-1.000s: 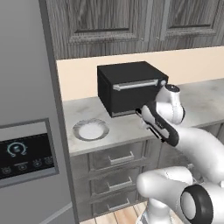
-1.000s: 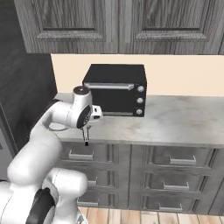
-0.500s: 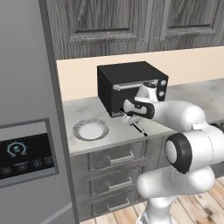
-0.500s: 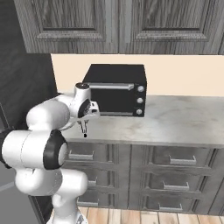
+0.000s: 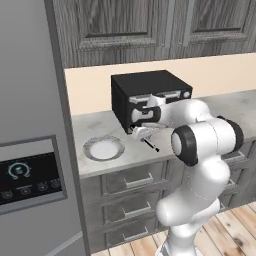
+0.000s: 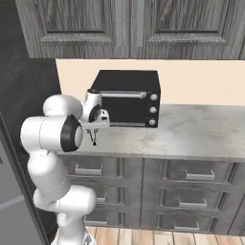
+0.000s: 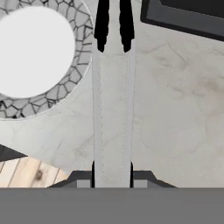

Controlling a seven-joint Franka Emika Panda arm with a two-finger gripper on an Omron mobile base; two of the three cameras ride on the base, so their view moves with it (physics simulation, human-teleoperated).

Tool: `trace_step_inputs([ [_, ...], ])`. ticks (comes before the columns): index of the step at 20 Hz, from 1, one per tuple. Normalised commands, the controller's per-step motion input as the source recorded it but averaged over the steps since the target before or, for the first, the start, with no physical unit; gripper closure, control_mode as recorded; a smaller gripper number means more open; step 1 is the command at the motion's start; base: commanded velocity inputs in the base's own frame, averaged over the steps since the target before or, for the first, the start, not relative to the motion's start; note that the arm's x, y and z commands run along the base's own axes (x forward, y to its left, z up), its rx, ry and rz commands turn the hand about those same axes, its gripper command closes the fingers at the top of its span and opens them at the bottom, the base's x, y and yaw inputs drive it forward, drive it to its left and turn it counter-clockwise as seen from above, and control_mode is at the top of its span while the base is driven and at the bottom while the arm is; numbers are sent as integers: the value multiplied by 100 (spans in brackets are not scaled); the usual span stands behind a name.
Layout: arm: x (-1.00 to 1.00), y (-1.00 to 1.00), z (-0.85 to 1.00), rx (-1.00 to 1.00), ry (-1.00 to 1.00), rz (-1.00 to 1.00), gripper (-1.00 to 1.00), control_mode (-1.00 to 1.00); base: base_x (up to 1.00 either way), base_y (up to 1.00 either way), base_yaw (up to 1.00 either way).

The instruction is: Pick up the tongs from the counter and place them near the plate next to the oven.

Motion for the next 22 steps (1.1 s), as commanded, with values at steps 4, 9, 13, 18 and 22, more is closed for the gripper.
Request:
trace_step_inputs([
  [4,14,22,-40,0,0,0,100,-100,0,0,0],
  [9,15,18,-29,0,0,0,100,-100,0,0,0],
  [13,24,17,-22,0,0,0,100,-100,0,0,0],
  [18,31,16,-19,0,0,0,100,-100,0,0,0],
  [22,54,9,-13,0,0,0,100,-100,0,0,0],
])
